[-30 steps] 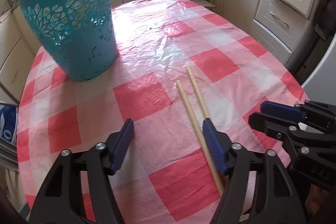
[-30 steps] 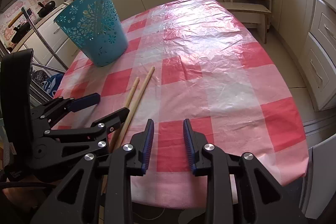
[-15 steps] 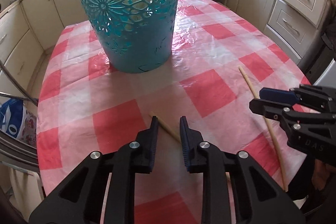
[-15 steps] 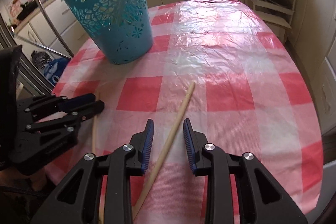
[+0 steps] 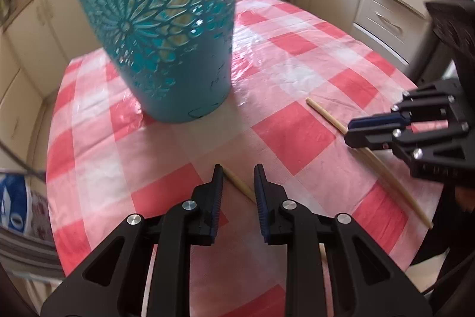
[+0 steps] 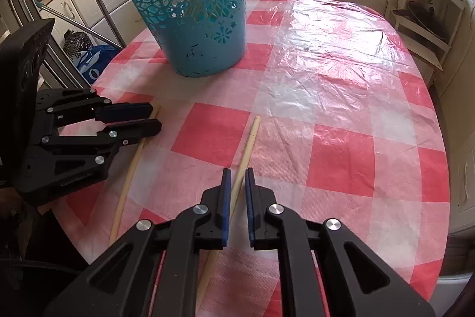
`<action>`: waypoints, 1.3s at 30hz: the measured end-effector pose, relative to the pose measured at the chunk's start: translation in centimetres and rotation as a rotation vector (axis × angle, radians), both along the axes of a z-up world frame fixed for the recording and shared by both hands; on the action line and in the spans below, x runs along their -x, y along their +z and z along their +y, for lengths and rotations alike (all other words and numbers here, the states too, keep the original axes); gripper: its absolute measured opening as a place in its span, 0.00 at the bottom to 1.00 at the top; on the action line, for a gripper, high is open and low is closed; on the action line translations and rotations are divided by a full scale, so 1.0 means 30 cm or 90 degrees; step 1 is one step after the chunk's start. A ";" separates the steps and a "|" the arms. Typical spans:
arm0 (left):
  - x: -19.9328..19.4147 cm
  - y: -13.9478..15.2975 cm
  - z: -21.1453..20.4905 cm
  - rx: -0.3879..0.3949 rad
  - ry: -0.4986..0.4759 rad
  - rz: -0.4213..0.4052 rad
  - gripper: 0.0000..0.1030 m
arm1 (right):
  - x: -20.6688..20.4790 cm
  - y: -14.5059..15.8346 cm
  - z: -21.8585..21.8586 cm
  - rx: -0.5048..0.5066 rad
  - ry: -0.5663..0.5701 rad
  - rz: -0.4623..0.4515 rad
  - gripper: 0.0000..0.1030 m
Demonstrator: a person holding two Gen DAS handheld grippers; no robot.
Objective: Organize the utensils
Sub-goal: 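Grasp a chopstick with the left gripper while the right gripper grasps another, then carry the left gripper's chopstick into the teal cup and open it while right lifts its chopstick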
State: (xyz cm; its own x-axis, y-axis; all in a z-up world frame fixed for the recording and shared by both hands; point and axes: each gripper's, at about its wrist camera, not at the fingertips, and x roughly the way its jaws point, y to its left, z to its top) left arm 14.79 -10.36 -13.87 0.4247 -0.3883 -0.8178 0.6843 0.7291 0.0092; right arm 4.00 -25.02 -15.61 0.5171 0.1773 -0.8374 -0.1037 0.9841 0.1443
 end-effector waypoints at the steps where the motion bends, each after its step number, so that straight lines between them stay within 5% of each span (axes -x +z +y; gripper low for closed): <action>1: 0.001 -0.002 -0.001 -0.002 0.010 0.003 0.23 | 0.000 0.001 0.008 0.010 0.003 -0.002 0.11; 5: 0.011 -0.003 -0.007 -0.002 0.046 0.005 0.22 | -0.006 0.003 0.019 0.029 0.000 -0.013 0.11; 8: 0.026 -0.008 -0.014 0.014 0.046 0.003 0.12 | -0.014 0.002 0.024 0.034 0.001 -0.017 0.08; 25: 0.040 0.001 -0.055 -0.004 0.050 -0.005 0.09 | -0.038 0.000 0.042 0.056 0.003 -0.029 0.06; 32: 0.056 0.128 0.028 0.088 0.094 -0.052 0.08 | -0.039 0.015 -0.039 -0.072 -0.054 -0.036 0.06; 39: 0.102 0.397 0.134 0.246 0.139 -0.200 0.05 | -0.028 0.026 -0.123 -0.216 -0.119 -0.056 0.06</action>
